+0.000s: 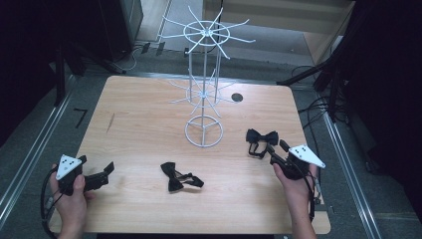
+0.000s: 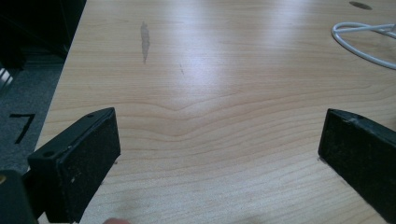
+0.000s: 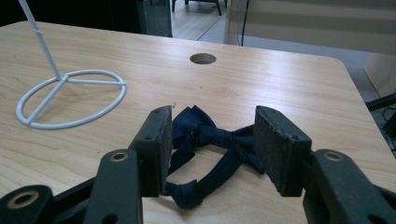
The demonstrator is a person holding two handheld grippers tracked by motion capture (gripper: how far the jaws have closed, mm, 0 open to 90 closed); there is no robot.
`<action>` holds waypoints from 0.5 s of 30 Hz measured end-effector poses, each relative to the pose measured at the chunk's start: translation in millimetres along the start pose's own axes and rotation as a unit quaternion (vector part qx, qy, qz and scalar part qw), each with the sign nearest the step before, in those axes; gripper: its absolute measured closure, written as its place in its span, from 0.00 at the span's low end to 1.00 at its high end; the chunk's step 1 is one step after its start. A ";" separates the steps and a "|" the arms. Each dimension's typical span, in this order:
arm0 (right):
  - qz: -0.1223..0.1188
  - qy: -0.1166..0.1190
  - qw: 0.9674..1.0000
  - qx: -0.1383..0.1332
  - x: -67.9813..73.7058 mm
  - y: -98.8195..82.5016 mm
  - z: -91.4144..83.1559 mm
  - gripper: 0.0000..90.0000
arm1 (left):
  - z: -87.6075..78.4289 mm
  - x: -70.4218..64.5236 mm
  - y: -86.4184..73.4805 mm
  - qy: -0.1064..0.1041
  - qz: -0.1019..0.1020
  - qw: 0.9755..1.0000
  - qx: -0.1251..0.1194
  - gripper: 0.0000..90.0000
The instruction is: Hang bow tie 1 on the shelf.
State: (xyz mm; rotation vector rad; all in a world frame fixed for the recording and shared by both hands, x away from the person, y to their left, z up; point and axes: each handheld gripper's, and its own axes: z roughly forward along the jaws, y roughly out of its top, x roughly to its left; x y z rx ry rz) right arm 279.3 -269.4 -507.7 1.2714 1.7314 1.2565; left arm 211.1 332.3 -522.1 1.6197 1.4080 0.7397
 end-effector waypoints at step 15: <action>0.018 -0.009 1.000 0.008 -9.0 9.0 26.5 0.55 | -0.2 1.5 0.0 0.005 -0.011 1.000 -0.002 0.00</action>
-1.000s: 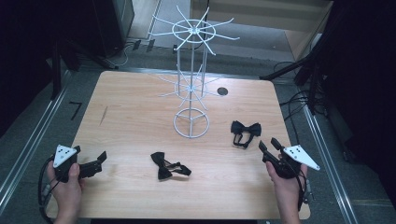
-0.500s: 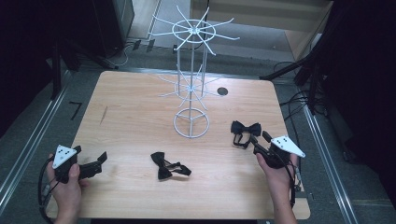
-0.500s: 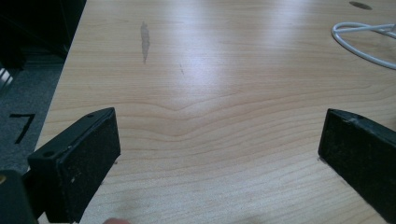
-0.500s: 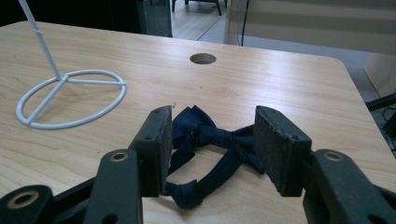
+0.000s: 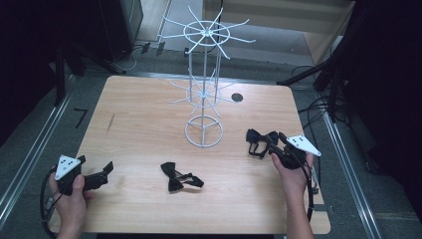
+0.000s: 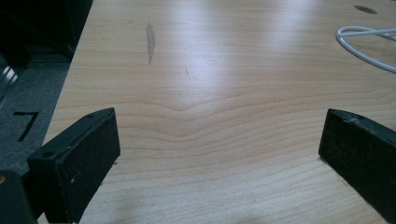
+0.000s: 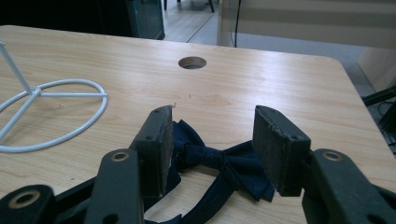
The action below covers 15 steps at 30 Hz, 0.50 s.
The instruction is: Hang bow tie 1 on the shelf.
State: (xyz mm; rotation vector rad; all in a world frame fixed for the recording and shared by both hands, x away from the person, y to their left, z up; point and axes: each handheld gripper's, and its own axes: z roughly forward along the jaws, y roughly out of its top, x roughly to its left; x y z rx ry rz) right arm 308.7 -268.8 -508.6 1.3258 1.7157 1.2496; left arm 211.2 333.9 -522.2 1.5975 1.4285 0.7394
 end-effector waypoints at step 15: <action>-0.061 0.066 0.992 0.088 16.0 -28.7 16.9 0.53 | 0.7 1.8 1.2 0.008 0.010 1.000 0.002 0.00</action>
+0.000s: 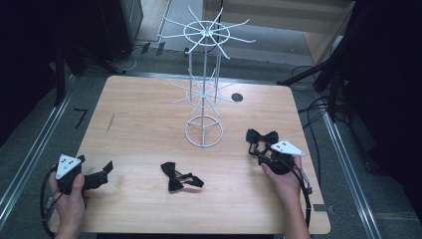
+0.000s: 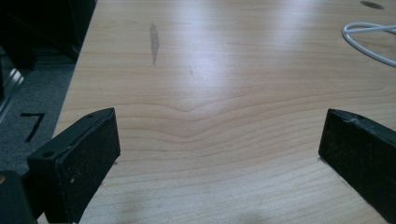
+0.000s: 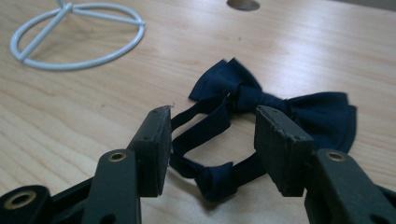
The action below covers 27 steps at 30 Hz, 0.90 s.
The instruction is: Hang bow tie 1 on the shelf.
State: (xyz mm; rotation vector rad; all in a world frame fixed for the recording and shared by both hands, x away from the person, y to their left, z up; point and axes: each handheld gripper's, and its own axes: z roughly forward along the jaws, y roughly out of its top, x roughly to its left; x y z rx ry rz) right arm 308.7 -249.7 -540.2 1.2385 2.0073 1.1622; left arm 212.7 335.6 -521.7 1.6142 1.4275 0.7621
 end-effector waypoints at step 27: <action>0.033 0.031 0.997 0.058 14.6 -1.5 0.7 1.00 | 3.2 7.6 1.8 -0.044 -0.002 0.999 0.029 0.00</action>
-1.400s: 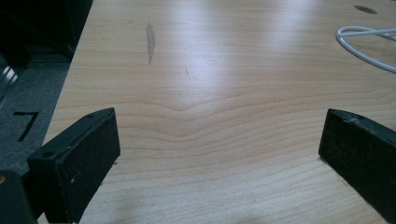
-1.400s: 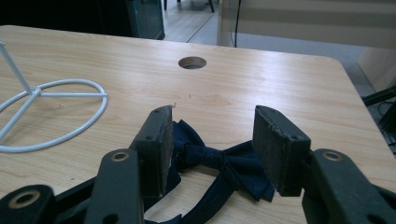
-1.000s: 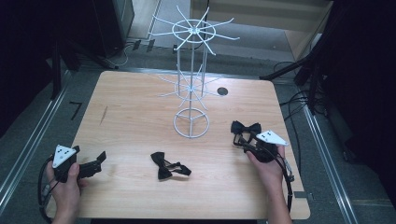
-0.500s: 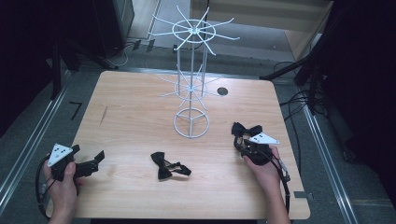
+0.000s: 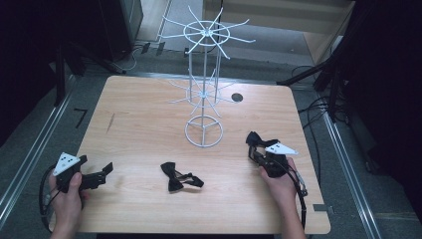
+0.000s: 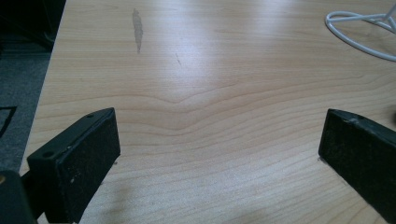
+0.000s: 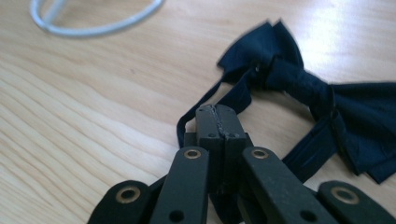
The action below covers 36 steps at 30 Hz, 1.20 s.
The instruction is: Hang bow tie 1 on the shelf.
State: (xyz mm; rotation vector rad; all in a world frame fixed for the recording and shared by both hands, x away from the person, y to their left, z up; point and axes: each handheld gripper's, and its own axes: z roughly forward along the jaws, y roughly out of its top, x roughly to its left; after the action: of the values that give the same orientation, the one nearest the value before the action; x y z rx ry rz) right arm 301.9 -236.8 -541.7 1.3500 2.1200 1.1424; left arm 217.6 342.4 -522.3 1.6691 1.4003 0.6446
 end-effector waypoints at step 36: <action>0.027 0.024 0.988 -0.150 41.1 52.2 -39.9 1.00 | 1.8 0.1 0.8 -0.002 0.003 1.000 0.013 0.00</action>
State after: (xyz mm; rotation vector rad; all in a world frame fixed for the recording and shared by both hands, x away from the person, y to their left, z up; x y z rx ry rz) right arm 285.5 -207.0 -472.1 1.2570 1.8584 1.4626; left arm 219.4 342.1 -522.5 1.6941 1.4080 0.6282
